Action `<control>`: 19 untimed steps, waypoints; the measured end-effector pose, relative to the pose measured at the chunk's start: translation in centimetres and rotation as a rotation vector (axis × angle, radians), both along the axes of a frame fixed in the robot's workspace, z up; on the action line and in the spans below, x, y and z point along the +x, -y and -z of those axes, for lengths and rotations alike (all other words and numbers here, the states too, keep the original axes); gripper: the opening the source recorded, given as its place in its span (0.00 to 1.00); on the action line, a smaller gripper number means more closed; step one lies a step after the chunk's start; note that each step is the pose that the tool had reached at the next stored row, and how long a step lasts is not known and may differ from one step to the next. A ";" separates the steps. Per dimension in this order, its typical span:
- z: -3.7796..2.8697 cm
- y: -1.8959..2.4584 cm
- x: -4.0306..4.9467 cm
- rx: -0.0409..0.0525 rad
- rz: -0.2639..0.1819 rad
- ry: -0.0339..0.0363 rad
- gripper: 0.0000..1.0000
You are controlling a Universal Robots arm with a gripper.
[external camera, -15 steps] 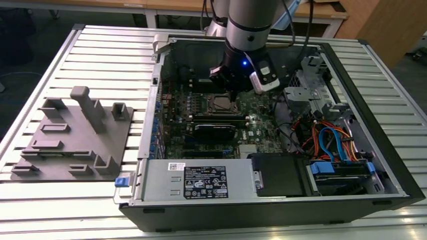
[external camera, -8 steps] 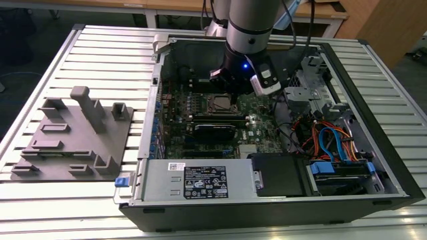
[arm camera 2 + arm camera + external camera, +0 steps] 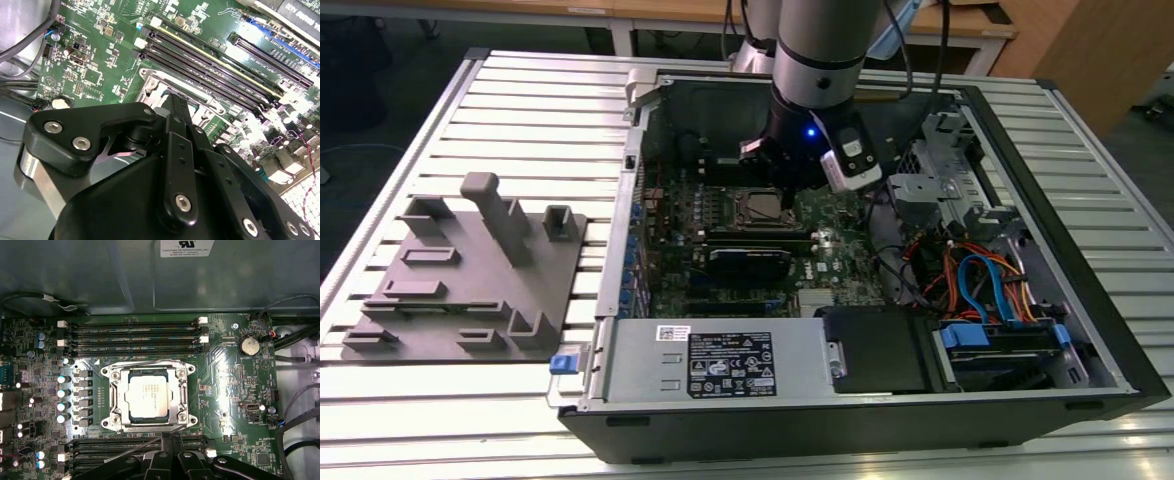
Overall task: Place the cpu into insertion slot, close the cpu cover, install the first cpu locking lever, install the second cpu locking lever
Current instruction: 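Install the second cpu locking lever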
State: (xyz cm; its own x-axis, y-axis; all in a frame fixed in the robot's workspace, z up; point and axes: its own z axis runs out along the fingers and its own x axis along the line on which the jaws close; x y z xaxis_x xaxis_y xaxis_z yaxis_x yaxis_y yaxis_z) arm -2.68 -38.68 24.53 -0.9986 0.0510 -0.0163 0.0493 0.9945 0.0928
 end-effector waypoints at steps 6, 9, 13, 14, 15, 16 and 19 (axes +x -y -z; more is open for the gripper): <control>0.00 0.01 0.00 -0.0001 0.000 -0.0015 0.10; 0.00 0.00 0.00 0.0001 0.000 -0.0149 0.10; 0.01 0.01 0.00 -0.0001 0.000 -0.0404 0.10; 0.05 0.01 -0.01 0.0002 0.000 -0.0411 0.10; 0.09 0.04 0.00 0.0001 0.000 -0.0415 0.10; 0.14 0.10 0.00 0.0000 0.000 -0.0422 0.10; 0.49 0.30 -0.09 0.0001 0.000 -0.0468 0.10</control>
State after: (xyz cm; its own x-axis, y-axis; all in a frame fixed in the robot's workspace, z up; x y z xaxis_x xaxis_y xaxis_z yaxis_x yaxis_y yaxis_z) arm -2.76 -38.98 24.04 -0.9982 0.0511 0.0305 0.0537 0.9944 0.0905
